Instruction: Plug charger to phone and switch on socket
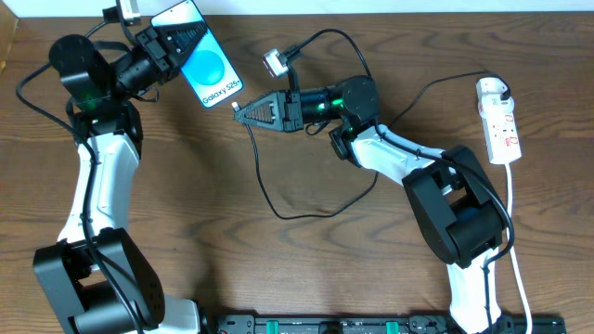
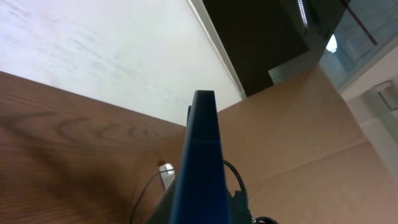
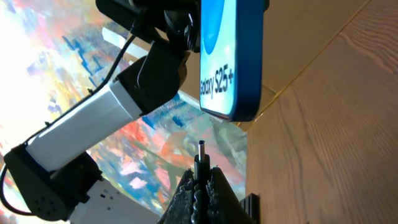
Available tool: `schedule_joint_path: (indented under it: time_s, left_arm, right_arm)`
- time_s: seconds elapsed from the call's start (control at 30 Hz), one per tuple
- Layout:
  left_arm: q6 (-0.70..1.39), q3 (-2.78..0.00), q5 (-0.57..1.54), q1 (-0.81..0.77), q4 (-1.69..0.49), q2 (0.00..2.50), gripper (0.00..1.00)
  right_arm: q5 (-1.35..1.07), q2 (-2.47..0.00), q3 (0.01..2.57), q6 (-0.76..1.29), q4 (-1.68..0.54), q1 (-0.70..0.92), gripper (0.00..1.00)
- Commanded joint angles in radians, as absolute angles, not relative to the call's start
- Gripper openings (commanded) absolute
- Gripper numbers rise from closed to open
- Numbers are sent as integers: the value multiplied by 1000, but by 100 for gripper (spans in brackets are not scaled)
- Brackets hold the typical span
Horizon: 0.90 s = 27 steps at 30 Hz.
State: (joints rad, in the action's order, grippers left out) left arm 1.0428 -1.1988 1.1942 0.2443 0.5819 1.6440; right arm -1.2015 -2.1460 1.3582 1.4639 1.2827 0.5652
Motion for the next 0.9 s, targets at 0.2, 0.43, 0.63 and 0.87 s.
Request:
schedule_joint_path:
  time_s: [0.2,0.43,0.63,0.87]
  left_arm:
    - [1049,-1199,1193,246,597,1634,7]
    - [1077,-1199,1193,244,596,1634,7]
    - [1080,-1199,1192,241,596,1634,7]
    - [1079,-1199,1192,230,597,1634,7]
  right_arm:
    - [-1207,-2145,1374,1404,1287,562,1]
    - [-1149,-2145,1374,1405,1287,581,1]
    - [-1104,-2145,1374,1409,1287,591,1]
    - [-1090,-2145,1374,1409,1287,589,1]
